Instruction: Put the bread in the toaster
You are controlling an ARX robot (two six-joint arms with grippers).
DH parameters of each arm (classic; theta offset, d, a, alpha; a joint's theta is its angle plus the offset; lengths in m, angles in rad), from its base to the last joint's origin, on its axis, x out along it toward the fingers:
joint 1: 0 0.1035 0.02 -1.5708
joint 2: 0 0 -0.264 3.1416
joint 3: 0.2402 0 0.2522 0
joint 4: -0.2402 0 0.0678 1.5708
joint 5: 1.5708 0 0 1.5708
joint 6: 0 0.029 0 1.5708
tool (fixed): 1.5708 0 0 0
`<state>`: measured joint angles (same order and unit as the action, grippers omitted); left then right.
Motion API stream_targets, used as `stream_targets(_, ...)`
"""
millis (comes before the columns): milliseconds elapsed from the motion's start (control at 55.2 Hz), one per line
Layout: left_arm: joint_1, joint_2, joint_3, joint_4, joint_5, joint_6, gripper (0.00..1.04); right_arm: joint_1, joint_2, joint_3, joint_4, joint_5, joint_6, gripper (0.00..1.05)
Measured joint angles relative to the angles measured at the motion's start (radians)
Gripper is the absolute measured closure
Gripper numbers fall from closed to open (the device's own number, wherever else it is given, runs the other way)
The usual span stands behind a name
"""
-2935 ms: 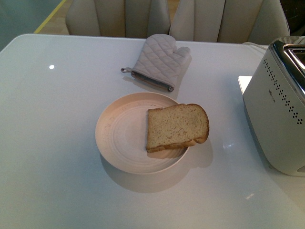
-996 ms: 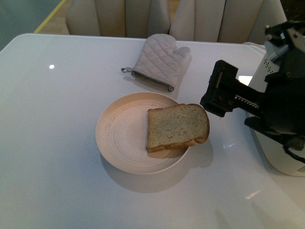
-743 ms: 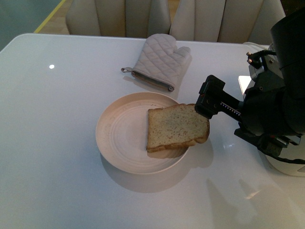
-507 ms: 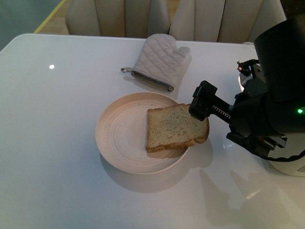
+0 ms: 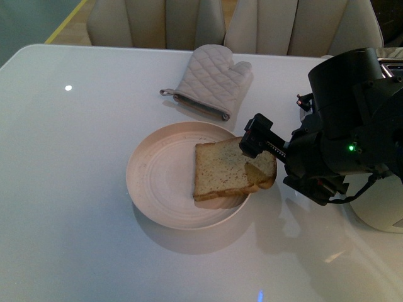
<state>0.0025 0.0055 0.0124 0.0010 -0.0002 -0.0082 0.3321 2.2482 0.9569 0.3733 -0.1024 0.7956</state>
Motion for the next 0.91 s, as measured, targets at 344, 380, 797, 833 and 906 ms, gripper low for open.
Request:
stream_targets(344,0.0,0.0,0.0,0.0,0.0,0.0,0.07,0.003,0.031,0.032,0.017,-0.02,0.056,0.56)
stream_targets(380,0.0,0.0,0.0,0.0,0.0,0.0,0.07,0.003,0.031,0.029,0.025,-0.025,0.062,0.61)
stream_targets(797,0.0,0.0,0.0,0.0,0.0,0.0,0.07,0.014,-0.146,-0.038,0.116,-0.03,0.068,1.01)
stream_targets(833,0.0,0.0,0.0,0.0,0.0,0.0,0.07,0.016,-0.176,-0.043,0.117,-0.031,0.062,1.01)
stream_targets(906,0.0,0.0,0.0,0.0,0.0,0.0,0.07,0.016,-0.243,-0.054,0.117,-0.033,0.045,1.01)
